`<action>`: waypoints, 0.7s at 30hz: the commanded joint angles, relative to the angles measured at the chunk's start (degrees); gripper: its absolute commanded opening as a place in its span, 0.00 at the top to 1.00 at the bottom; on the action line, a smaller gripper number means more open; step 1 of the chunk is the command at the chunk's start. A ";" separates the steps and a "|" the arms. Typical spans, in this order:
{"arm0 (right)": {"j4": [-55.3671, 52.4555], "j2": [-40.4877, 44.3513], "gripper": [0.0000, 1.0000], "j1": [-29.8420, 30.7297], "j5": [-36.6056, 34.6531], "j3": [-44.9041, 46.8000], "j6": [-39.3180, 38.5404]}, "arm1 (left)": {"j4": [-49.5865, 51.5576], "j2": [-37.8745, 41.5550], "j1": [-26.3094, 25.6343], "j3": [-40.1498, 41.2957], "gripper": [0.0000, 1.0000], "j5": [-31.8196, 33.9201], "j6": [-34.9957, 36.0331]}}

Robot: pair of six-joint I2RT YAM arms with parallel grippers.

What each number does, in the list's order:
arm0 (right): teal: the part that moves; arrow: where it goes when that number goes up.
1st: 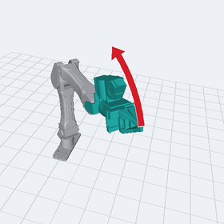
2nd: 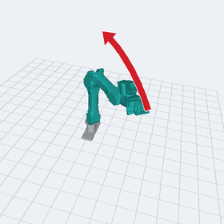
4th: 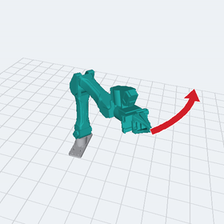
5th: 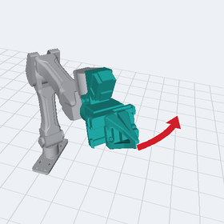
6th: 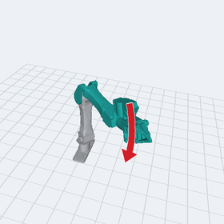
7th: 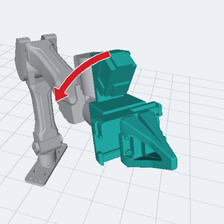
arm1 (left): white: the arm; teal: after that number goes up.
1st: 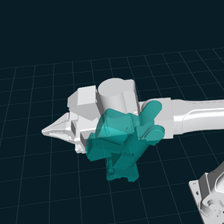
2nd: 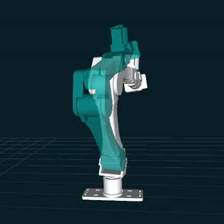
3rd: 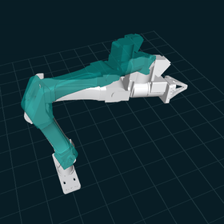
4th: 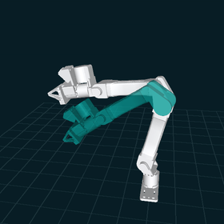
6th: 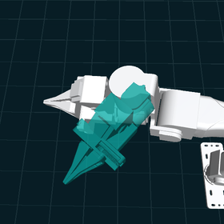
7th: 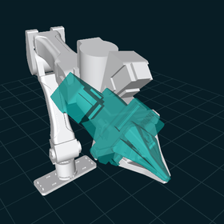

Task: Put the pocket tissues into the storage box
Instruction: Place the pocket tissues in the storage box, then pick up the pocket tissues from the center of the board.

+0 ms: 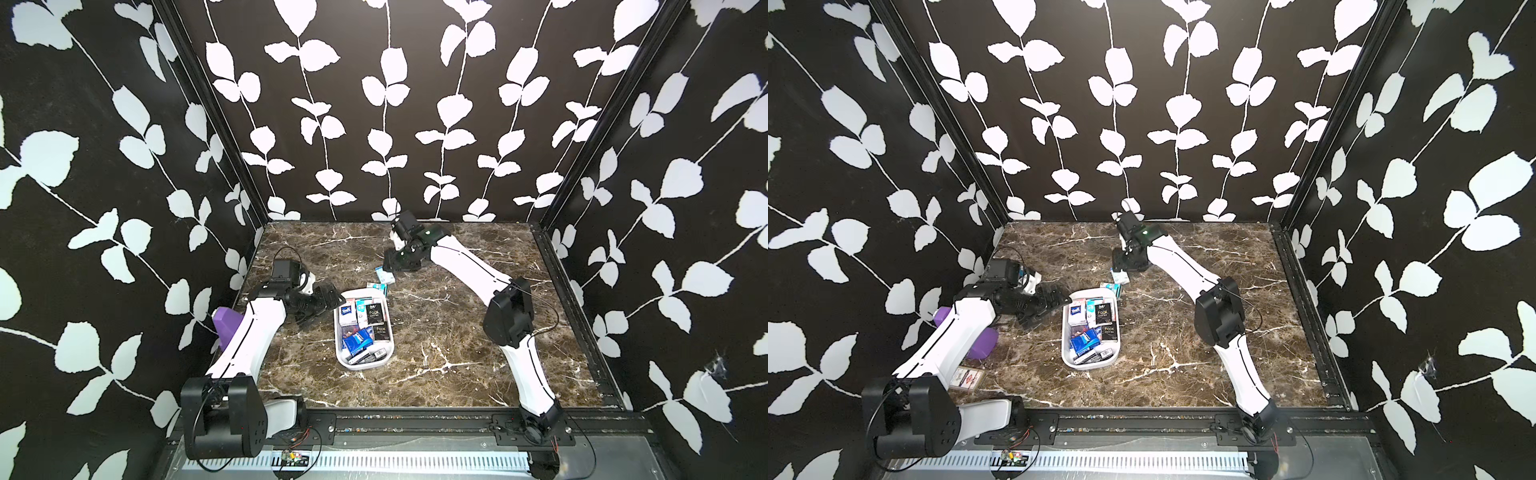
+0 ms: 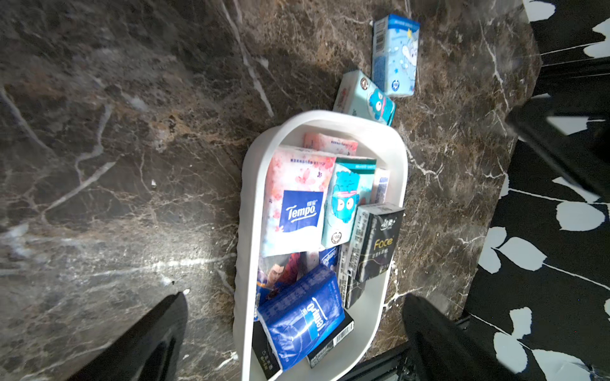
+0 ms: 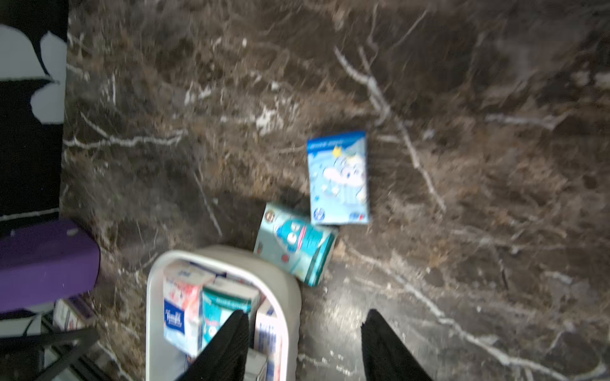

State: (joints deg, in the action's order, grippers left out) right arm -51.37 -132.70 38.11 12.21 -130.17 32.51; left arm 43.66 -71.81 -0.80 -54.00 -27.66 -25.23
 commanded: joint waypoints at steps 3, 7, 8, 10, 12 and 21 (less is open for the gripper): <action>-1.77 -10.45 0.43 -2.22 1.05 -11.63 -1.57 | 4.20 0.01 0.32 -2.82 0.01 3.87 2.00; -0.63 -15.21 0.42 -3.60 4.64 -15.38 -0.64 | 5.11 -0.50 0.40 -3.98 0.01 4.75 0.80; 0.26 -15.77 0.41 -3.77 5.22 -15.12 -0.37 | 5.43 -0.53 0.43 -4.48 0.01 5.11 0.82; 2.22 -16.94 0.41 -3.88 6.80 -14.69 0.20 | 6.08 -0.99 0.41 -5.56 0.01 6.14 1.33; 3.92 -17.81 0.41 -3.79 8.18 -14.38 1.29 | 6.70 -1.50 0.36 -6.41 0.01 7.22 2.06; 9.91 -20.42 0.60 -3.66 11.32 -10.60 7.92 | 6.76 -2.98 0.39 -7.47 0.01 8.29 2.35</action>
State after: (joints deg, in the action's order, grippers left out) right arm -44.47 -151.63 34.24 21.80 -142.43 37.41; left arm 49.36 -74.96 -0.69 -60.82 -20.05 -23.53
